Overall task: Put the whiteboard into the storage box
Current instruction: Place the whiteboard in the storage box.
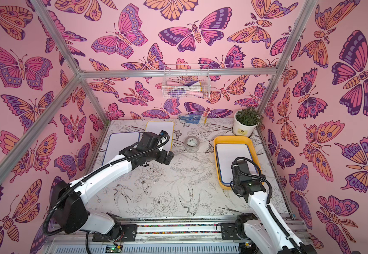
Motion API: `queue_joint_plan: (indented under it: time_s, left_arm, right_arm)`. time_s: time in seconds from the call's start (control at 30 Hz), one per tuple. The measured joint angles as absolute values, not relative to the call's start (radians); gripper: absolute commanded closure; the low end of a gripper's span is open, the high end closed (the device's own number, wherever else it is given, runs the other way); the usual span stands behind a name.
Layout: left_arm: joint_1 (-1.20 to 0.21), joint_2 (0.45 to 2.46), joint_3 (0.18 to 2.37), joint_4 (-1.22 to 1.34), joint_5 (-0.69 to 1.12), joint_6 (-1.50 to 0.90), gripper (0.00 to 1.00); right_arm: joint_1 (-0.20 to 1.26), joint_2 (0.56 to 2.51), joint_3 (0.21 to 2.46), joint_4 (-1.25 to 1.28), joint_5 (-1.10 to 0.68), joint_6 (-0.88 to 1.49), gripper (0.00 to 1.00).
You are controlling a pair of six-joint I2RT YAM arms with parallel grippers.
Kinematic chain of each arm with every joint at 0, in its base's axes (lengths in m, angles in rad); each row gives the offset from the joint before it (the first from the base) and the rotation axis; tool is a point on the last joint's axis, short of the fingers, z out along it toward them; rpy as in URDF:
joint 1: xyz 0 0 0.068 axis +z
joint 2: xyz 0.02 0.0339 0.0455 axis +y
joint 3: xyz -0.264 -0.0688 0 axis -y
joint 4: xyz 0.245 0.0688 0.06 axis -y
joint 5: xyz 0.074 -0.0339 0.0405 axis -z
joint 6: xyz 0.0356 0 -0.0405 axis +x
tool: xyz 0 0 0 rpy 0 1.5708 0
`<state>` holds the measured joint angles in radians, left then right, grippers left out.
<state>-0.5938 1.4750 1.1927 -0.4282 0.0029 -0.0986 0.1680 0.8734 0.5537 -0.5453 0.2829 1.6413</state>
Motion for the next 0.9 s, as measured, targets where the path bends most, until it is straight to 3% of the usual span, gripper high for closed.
queue_joint_plan:
  time_s: [0.53, 0.7, 0.9]
  left_arm:
    - [-0.466, 1.537, 1.204, -0.443, 0.012, -0.180, 0.00]
    - [-0.451, 1.601, 1.213, -0.443, 0.027, -0.208, 0.00]
    - [-0.443, 1.683, 1.213, -0.443, 0.038, -0.239, 0.00]
  right_arm:
    - [0.164, 1.114, 0.781, -0.812, 0.212, 1.596, 0.01]
    - [0.164, 1.041, 0.752, -0.817, 0.241, 1.506, 0.01]
    - [0.176, 0.802, 0.632, -0.708, 0.281, 1.302, 0.00]
